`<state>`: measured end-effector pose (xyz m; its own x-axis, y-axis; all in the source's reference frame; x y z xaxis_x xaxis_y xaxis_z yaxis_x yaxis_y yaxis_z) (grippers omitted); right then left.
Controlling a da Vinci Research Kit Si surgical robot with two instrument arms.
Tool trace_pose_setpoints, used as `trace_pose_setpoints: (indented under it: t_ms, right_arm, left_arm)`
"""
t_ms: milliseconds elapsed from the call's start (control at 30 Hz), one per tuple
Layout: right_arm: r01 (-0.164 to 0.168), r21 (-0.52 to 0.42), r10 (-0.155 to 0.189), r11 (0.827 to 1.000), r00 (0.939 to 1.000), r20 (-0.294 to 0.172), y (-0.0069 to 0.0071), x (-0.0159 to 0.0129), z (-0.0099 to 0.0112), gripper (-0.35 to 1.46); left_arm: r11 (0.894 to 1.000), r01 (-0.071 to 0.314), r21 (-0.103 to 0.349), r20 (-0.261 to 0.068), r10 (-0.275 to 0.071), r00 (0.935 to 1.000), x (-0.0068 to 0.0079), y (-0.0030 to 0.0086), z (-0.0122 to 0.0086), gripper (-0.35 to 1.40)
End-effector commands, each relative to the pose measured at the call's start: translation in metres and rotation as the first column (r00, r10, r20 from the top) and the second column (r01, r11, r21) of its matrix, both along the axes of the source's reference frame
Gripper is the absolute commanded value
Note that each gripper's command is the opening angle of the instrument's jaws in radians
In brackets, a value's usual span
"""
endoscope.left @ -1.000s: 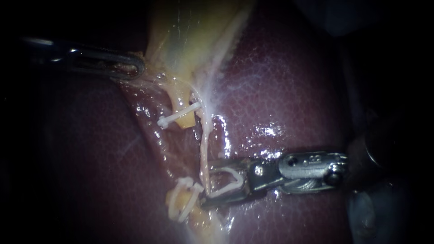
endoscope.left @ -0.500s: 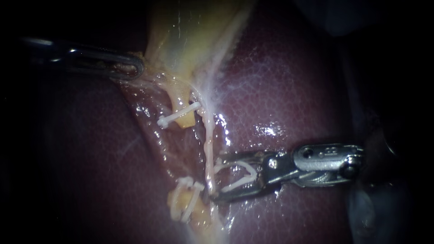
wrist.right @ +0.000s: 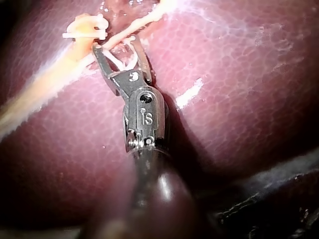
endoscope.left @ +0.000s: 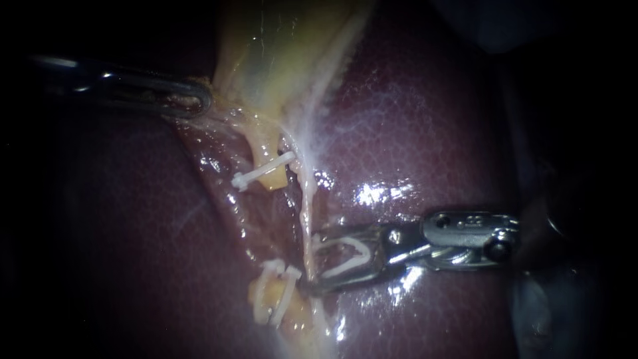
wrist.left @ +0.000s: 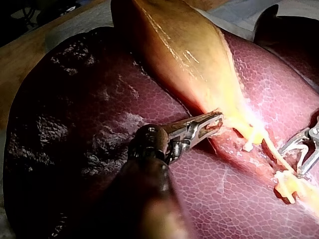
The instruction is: Clipping first clip right tube
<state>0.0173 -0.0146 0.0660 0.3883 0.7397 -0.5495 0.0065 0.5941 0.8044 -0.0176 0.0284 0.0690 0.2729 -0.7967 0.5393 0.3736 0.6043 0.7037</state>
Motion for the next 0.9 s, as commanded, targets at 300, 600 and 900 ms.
trace_pose_setpoints:
  t_ms: [300,600,900]
  right_arm:
    - [-0.028,0.184,0.058,0.982,0.9852,-0.161,-0.0006,0.0025,-0.0017,0.49]
    - [-0.002,0.244,0.064,0.97,0.9666,-0.248,-0.0006,0.003,-0.0055,0.49]
    - [0.003,0.253,0.065,0.967,0.9626,-0.263,-0.0005,0.0029,-0.0073,0.47]
  left_arm:
    - [1.0,0.0,0.0,-0.001,0.0,1.0,0.0,0.0,0.0,-0.35]
    - [1.0,0.0,0.0,-0.001,0.0,1.0,0.0,0.0,0.0001,-0.35]
    - [1.0,0.0,0.0,0.0,0.0,1.0,0.0,0.0,0.0001,-0.35]
